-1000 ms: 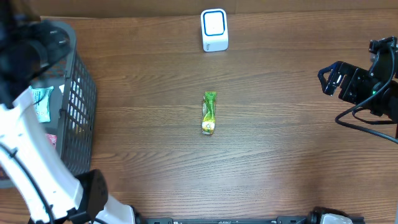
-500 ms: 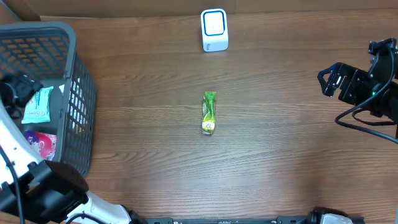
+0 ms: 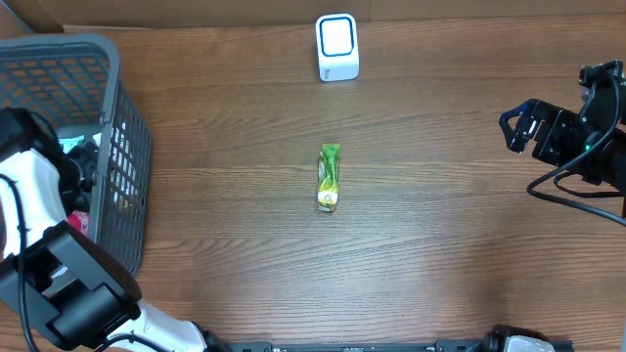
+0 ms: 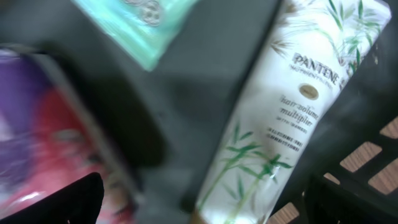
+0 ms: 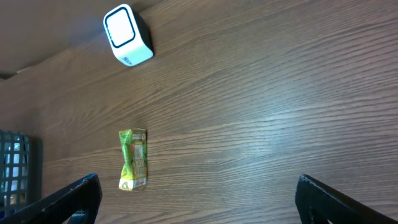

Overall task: Scan the item barcode
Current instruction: 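Return the left gripper into the basket above the white Pantene tube, then grasp the white Pantene tube with the left gripper and lift it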

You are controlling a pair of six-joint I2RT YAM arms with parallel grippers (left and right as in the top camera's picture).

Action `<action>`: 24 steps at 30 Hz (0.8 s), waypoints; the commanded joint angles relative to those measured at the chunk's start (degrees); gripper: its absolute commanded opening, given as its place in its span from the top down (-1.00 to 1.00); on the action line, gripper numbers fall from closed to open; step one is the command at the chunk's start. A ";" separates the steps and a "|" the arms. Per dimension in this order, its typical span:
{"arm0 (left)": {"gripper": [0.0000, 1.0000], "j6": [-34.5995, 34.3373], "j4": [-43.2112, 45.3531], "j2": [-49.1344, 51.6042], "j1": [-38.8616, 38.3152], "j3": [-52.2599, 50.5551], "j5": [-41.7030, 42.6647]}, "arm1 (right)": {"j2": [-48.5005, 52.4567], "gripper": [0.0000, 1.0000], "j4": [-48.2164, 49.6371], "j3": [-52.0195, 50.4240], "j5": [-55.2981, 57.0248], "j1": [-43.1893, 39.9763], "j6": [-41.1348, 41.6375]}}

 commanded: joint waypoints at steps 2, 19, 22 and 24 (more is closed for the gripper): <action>-0.86 3.85 4.66 -0.28 -3.23 -3.48 1.40 | 0.07 -1.00 0.24 1.18 0.13 0.33 -0.28; -0.64 1.44 10.16 -0.28 -6.93 -8.31 -6.23 | 0.07 -1.00 0.11 1.18 0.13 0.33 -0.28; -0.58 -1.01 13.11 -0.28 -7.04 -11.56 -6.21 | 0.07 -1.00 0.15 1.18 0.13 0.33 -0.28; -0.56 -1.79 15.32 -0.28 -7.02 -14.19 -6.19 | 0.07 -1.00 0.17 1.18 0.13 0.33 -0.28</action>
